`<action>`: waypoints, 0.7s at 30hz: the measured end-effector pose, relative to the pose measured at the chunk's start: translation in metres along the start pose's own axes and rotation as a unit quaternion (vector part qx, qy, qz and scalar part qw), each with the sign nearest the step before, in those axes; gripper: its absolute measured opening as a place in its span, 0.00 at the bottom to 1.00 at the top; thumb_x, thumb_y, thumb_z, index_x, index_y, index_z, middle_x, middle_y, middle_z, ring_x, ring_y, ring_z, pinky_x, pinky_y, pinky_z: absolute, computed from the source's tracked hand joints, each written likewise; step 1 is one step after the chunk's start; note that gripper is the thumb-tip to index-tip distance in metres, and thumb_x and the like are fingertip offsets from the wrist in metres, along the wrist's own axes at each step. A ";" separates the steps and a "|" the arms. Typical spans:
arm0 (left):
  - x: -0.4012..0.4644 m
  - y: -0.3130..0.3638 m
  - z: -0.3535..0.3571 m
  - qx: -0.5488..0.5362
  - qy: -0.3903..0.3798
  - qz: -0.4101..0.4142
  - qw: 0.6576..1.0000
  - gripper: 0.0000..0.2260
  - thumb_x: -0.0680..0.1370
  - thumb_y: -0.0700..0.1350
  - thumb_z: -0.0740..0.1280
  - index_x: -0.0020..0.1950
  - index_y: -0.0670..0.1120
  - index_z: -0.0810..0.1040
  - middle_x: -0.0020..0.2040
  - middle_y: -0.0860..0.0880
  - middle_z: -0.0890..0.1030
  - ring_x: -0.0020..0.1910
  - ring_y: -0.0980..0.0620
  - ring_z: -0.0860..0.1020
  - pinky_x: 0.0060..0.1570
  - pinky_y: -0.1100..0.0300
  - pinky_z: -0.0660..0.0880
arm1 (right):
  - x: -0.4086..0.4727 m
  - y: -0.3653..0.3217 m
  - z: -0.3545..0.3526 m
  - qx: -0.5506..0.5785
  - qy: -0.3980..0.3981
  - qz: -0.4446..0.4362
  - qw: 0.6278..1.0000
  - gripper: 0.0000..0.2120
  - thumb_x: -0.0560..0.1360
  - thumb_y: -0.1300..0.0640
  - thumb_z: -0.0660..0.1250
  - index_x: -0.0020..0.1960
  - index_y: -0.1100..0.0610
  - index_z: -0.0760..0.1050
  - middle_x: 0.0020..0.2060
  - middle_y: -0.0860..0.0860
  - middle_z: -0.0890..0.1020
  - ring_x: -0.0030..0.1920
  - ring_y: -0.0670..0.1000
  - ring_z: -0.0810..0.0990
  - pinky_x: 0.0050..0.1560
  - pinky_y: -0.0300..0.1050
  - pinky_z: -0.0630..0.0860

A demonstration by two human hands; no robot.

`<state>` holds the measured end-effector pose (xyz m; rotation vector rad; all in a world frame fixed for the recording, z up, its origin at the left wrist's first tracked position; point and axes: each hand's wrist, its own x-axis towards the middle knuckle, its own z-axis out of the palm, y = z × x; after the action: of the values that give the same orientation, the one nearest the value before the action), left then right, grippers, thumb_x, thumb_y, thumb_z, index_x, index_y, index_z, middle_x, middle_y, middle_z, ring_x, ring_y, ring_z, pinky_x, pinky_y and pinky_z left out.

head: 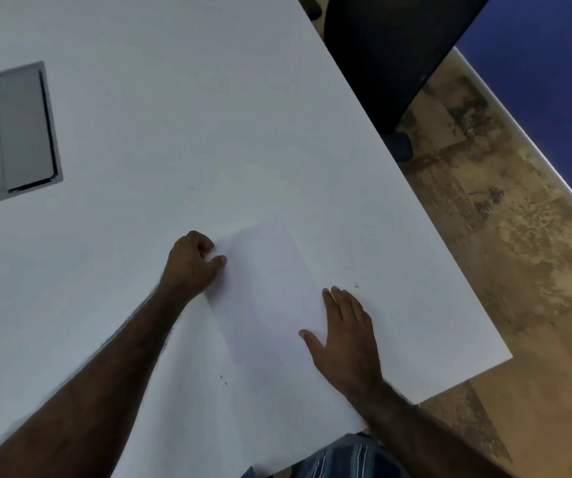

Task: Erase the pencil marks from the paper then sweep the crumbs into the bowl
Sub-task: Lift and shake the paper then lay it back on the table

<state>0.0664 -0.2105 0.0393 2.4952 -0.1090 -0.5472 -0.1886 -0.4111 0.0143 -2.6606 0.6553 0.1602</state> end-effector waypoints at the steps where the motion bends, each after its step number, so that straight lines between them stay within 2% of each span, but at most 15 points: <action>1: -0.006 0.002 -0.001 -0.024 0.005 -0.004 1.000 0.13 0.76 0.43 0.78 0.57 0.44 0.79 0.54 0.45 0.83 0.54 0.42 0.81 0.55 0.51 0.76 | 0.005 -0.002 -0.005 0.014 0.002 0.005 1.000 0.42 0.77 0.36 0.74 0.82 0.58 0.66 0.77 0.55 0.74 0.78 0.58 0.71 0.77 0.54 0.70; 4: -0.023 0.006 0.002 -0.035 0.033 -0.011 0.999 0.14 0.77 0.42 0.77 0.61 0.45 0.80 0.52 0.45 0.83 0.50 0.44 0.82 0.54 0.53 0.76 | 0.021 -0.007 -0.019 0.017 -0.015 0.008 1.000 0.43 0.73 0.38 0.79 0.79 0.59 0.69 0.67 0.54 0.79 0.68 0.59 0.76 0.69 0.56 0.76; 7: -0.048 0.010 0.005 -0.087 0.106 -0.074 0.988 0.14 0.79 0.47 0.77 0.61 0.45 0.80 0.53 0.46 0.83 0.51 0.46 0.81 0.53 0.54 0.74 | 0.032 -0.013 -0.026 -0.002 -0.065 0.011 0.998 0.46 0.74 0.36 0.78 0.82 0.57 0.64 0.68 0.54 0.75 0.68 0.57 0.73 0.68 0.54 0.76; 9: -0.075 0.012 0.012 -0.127 0.134 -0.125 0.975 0.14 0.80 0.51 0.76 0.61 0.46 0.81 0.52 0.48 0.83 0.52 0.48 0.81 0.52 0.57 0.71 | 0.035 -0.016 -0.028 -0.004 -0.071 0.026 0.997 0.48 0.74 0.35 0.77 0.83 0.56 0.61 0.69 0.54 0.72 0.68 0.57 0.71 0.69 0.52 0.75; 12: -0.123 0.014 0.034 -0.181 0.121 -0.208 0.954 0.17 0.79 0.54 0.76 0.62 0.44 0.82 0.53 0.47 0.84 0.56 0.46 0.82 0.53 0.58 0.70 | 0.035 -0.019 -0.030 -0.020 -0.069 0.043 0.996 0.51 0.73 0.34 0.78 0.83 0.58 0.60 0.69 0.56 0.72 0.69 0.58 0.70 0.68 0.53 0.76; 14: -0.154 0.014 0.053 -0.229 0.086 -0.261 0.934 0.22 0.79 0.55 0.77 0.66 0.41 0.81 0.57 0.44 0.84 0.59 0.43 0.82 0.55 0.56 0.74 | 0.034 -0.021 -0.030 -0.021 -0.072 0.062 0.995 0.51 0.71 0.34 0.79 0.82 0.57 0.60 0.70 0.57 0.71 0.69 0.59 0.70 0.68 0.55 0.76; 16: -0.179 0.018 0.070 -0.292 0.046 -0.314 0.902 0.28 0.79 0.56 0.77 0.72 0.40 0.77 0.63 0.42 0.82 0.62 0.42 0.81 0.63 0.52 0.78 | 0.036 -0.025 -0.032 -0.014 -0.074 0.082 0.994 0.51 0.69 0.35 0.81 0.81 0.57 0.62 0.69 0.58 0.72 0.69 0.60 0.71 0.67 0.57 0.76; 18: -0.193 0.022 0.082 -0.359 0.029 -0.351 0.865 0.33 0.79 0.56 0.78 0.77 0.41 0.72 0.67 0.44 0.79 0.64 0.42 0.81 0.67 0.44 0.80 | 0.041 -0.029 -0.034 -0.005 -0.086 0.110 0.990 0.52 0.66 0.36 0.84 0.79 0.55 0.62 0.69 0.58 0.72 0.69 0.62 0.72 0.66 0.59 0.76; 21: -0.194 0.029 0.089 -0.395 0.036 -0.370 0.840 0.33 0.79 0.55 0.78 0.78 0.44 0.69 0.64 0.47 0.76 0.62 0.43 0.81 0.66 0.43 0.81 | 0.049 -0.032 -0.036 0.006 -0.109 0.147 0.983 0.53 0.63 0.37 0.86 0.77 0.54 0.63 0.70 0.57 0.74 0.70 0.63 0.73 0.67 0.60 0.73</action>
<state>-0.1462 -0.2431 0.0582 1.6505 0.9599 -0.6222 -0.1302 -0.4203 0.0484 -2.4722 0.9646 0.5187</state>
